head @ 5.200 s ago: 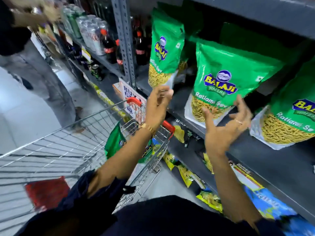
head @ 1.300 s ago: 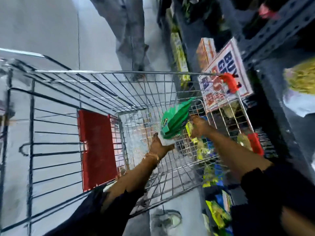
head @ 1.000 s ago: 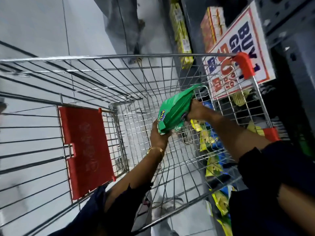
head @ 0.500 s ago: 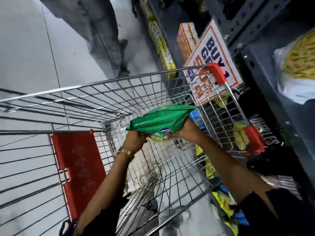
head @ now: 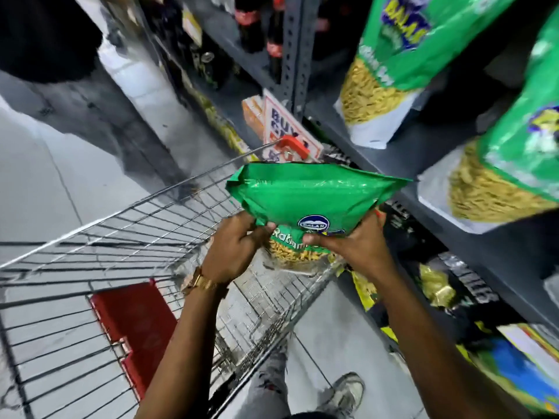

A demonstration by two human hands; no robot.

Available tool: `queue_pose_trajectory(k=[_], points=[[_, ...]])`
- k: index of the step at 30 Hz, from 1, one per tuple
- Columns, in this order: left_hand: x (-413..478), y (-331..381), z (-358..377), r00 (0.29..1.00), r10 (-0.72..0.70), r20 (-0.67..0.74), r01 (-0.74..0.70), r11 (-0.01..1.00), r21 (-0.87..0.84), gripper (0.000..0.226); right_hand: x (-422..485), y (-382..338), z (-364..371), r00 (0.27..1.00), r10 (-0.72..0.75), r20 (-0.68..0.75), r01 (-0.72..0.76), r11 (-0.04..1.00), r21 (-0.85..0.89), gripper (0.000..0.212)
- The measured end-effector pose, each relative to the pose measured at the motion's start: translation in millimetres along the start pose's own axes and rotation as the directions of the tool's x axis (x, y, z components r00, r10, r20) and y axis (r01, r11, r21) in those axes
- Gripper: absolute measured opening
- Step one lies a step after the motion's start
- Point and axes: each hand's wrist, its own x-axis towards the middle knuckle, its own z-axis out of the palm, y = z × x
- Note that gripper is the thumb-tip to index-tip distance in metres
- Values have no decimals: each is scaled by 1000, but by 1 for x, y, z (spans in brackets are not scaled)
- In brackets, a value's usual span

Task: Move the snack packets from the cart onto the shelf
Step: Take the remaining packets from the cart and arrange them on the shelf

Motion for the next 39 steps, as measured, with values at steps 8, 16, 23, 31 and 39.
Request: queue_pose_trajectory(k=[8, 16, 23, 31, 39], points=[[-11, 103, 66, 902, 260, 346, -298, 953, 61, 59, -108, -43, -93, 925, -65, -374, 56, 998, -35, 34], [-50, 198, 169, 575, 569, 587, -693, 721, -20, 44, -216, -54, -179, 709, -105, -697, 68, 994, -80, 36], [-108, 265, 266, 384, 595, 706, -791, 607, -81, 54, -313, -59, -254, 484, -130, -865, -63, 981, -183, 37], [-160, 305, 363, 427, 463, 776, -649, 755, -93, 49, -370, -39, -331, 440, -137, -888, -76, 979, -189, 33], [-140, 289, 443, 492, 499, 714, -571, 803, -167, 73, -360, 1, -404, 490, -125, -862, -80, 979, -188, 35]])
